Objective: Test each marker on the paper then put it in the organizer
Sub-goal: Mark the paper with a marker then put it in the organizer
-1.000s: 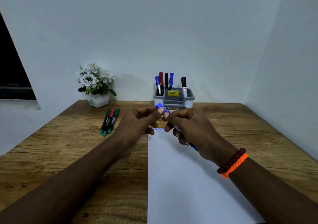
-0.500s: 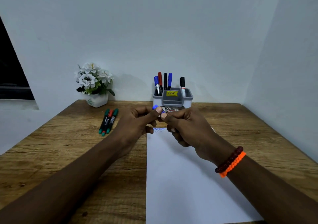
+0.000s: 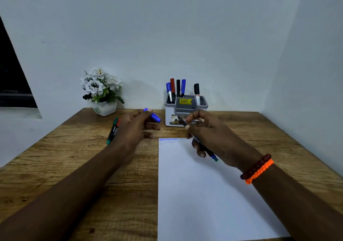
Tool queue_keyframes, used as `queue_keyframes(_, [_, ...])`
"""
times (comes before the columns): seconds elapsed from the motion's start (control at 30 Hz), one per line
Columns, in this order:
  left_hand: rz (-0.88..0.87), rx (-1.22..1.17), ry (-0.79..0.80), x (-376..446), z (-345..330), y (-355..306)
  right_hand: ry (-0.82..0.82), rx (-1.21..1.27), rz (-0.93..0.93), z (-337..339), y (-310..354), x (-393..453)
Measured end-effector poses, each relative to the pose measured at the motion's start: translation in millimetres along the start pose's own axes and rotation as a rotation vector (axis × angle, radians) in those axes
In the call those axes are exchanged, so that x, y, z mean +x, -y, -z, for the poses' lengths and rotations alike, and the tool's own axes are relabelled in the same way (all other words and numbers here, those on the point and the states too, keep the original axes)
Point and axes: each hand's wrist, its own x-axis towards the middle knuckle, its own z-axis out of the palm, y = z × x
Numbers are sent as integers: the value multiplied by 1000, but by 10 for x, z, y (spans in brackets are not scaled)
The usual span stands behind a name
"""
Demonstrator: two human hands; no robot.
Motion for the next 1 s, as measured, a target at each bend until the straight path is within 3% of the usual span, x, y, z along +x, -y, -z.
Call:
queue_keyframes(0.07, [-57, 151, -9, 0, 38, 18, -45, 39, 13, 49, 13, 15])
queue_keyframes(0.23, [-232, 696, 87, -64, 19, 76, -40, 487, -17, 129, 25, 98])
queue_keyframes(0.47, [-345, 1089, 314, -65, 31, 134, -152, 300, 47, 2, -182, 167])
queue_keyframes(0.77, [-371, 1138, 346, 7, 1, 215, -182, 174, -83, -110, -271, 212])
queue_keyframes(1.0, [-348, 1119, 356, 6, -3, 217, -276, -39, -37, -112, -357, 265])
